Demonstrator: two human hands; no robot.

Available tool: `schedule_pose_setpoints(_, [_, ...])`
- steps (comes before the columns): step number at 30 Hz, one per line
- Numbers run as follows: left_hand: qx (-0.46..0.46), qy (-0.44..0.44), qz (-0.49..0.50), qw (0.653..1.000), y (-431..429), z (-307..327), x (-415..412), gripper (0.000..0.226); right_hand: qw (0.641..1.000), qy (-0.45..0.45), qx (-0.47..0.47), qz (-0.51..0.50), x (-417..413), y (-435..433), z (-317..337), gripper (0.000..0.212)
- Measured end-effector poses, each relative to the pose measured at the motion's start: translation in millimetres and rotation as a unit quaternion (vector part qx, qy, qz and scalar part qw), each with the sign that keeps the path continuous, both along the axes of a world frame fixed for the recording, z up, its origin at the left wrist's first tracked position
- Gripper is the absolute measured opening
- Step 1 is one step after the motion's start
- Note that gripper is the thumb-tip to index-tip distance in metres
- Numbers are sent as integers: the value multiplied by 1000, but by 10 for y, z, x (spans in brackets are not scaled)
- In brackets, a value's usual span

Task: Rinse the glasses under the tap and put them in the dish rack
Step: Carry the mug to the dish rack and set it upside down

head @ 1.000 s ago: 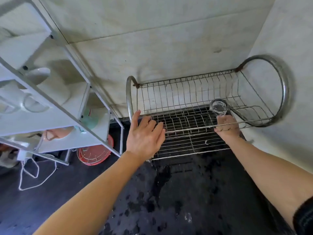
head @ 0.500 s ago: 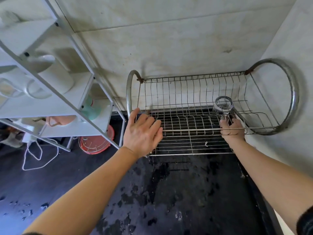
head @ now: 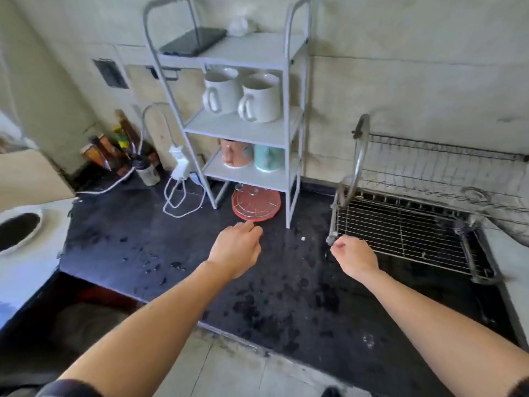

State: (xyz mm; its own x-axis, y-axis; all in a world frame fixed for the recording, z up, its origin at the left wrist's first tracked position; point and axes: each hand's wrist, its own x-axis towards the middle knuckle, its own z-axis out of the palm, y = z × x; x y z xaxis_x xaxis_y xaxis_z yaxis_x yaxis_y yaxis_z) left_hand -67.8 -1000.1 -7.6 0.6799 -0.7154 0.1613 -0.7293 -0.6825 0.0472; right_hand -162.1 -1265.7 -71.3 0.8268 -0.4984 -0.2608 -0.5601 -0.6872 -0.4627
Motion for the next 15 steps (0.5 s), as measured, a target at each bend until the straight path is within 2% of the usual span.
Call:
schedule_pose_setpoints(2, [21,18,59,998,628,49,24,4,998,-14,-17,52,207,527,77,17])
schedule_pose_setpoints(8, [12,-3,190,982,2371,359,6,13,982,-64,-33,172,854,2164,361,18])
schedule_pose_setpoints(15, [-57,12,327,943,3813,505,21,16,949,-78,-31,303,1591,3779,573,22])
